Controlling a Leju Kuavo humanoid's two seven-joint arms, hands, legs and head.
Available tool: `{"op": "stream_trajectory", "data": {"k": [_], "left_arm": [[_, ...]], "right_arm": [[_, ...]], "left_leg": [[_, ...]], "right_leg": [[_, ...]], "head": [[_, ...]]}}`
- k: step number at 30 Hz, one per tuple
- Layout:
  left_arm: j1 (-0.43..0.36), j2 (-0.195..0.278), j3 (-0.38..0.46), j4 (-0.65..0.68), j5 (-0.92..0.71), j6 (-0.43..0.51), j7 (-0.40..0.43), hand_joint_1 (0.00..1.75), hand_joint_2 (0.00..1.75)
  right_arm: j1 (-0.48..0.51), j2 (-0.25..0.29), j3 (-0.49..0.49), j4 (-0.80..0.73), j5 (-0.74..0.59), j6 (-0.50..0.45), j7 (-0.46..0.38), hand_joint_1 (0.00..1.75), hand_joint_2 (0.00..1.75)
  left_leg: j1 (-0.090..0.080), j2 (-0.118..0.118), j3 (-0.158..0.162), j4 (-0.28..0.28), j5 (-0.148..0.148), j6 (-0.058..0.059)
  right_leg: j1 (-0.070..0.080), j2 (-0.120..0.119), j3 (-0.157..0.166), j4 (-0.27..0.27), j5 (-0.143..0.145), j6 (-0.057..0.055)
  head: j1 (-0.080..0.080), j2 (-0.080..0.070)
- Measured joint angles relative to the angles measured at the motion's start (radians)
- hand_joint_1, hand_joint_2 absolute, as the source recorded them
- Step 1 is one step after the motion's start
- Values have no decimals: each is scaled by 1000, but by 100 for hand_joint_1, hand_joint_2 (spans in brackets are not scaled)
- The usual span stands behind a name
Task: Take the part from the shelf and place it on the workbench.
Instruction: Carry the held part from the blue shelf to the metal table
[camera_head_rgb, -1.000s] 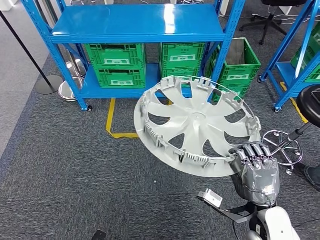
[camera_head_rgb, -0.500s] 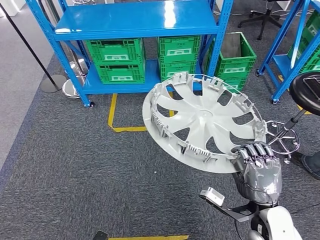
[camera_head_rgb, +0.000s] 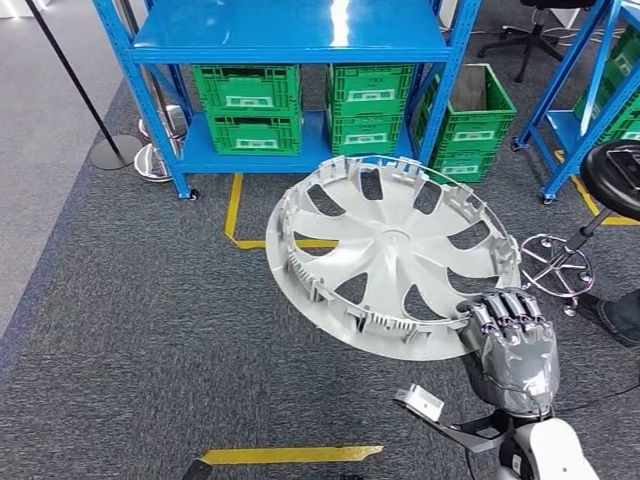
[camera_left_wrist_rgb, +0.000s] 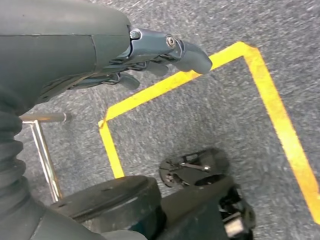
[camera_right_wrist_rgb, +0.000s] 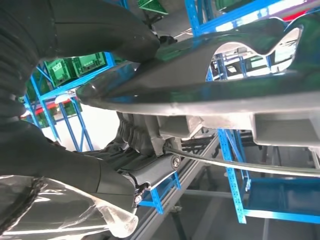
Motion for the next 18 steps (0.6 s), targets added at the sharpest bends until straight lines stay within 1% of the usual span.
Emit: {"op": "stream_trajectory", "data": {"k": [1,2,3,4,5,7,8,9,10,11,12,13,14,15,16,17,18], "left_arm": [[1,0,0,0,-1,0,0,0,175],[1,0,1,0,-3,0,0,0,175],[1,0,1,0,-5,0,0,0,175],[0,-1,1,0,-7,0,0,0,175],[-1,-1,2,0,-8,0,0,0,175],[-2,-2,3,0,-11,0,2,0,175],[-2,-2,5,0,-12,0,2,0,175],[-2,-2,6,0,-13,0,3,0,175],[-2,-1,7,0,-15,0,3,0,175],[-3,-1,7,0,-16,0,4,0,175],[-3,-1,8,0,-18,-1,5,0,175],[-2,-1,8,0,-19,-1,7,0,175],[-2,-1,8,0,-20,-1,9,0,175],[-2,-1,8,0,-20,-2,11,0,175],[-2,-2,8,0,-20,-2,13,0,175],[-3,-2,8,0,-20,-2,14,0,175],[-4,-2,8,0,-21,-2,15,0,175]], "right_arm": [[1,0,0,0,0,0,0,175,175],[0,0,0,0,1,-1,-1,175,175],[0,0,0,0,1,-1,-1,175,175],[-1,0,0,-2,1,-1,-1,175,175],[-2,0,0,-3,2,-2,-1,175,175],[-2,0,0,-7,2,-2,-2,175,175],[-2,0,1,-7,2,-2,-3,175,175],[-2,0,1,-7,2,-2,-3,175,175],[-2,0,1,-8,2,-2,-3,175,175],[-2,0,2,-8,2,-2,-3,175,175],[-3,0,2,-8,2,-1,-3,175,175],[-3,0,2,-8,0,-1,-3,175,175],[-3,0,2,-8,-1,-1,-3,175,175],[-3,0,2,-8,-3,0,-3,175,175],[-3,0,2,-8,-4,0,-3,175,175],[-3,0,3,-8,-4,0,-3,175,175],[-3,0,2,-8,-4,0,-3,175,175]], "left_leg": [[-2,0,-8,5,3,0],[-2,0,-14,11,4,-1],[-3,0,-19,16,5,-3],[-5,0,-25,22,6,-6],[-6,0,-31,27,8,-11],[-7,0,-41,35,14,-20],[-7,-1,-44,38,11,-25],[-7,-3,-49,50,0,-30],[-5,-4,-61,81,-24,-36],[-2,-5,-82,132,-58,-44],[2,-5,-108,199,-95,-51],[7,-5,-133,265,-124,-56],[11,-5,-148,308,-137,-60],[15,-5,-146,314,-130,-63],[18,-5,-125,281,-105,-65],[20,-5,-89,214,-68,-65],[22,-6,-51,143,-40,-64]], "right_leg": [[2,0,41,-44,18,-3],[4,0,93,-116,39,-8],[7,0,143,-185,52,-13],[10,0,176,-236,58,-17],[12,0,191,-262,57,-20],[13,1,189,-270,60,-26],[11,0,186,-271,63,-31],[8,-1,185,-273,67,-35],[5,-3,183,-275,71,-40],[3,-5,181,-276,75,-44],[3,-5,176,-276,78,-47],[3,-6,172,-275,81,-48],[3,-6,167,-274,84,-48],[3,-6,163,-273,87,-47],[2,-6,161,-272,89,-45],[1,-5,159,-271,91,-43],[1,-5,158,-270,93,-40]], "head": [[0,0],[0,0],[0,0],[0,0],[0,0],[-1,0],[-1,0],[-2,0],[-4,0],[-5,0],[-7,0],[-7,0],[-7,0],[-7,0],[-7,0],[-7,0],[-7,0]]}}
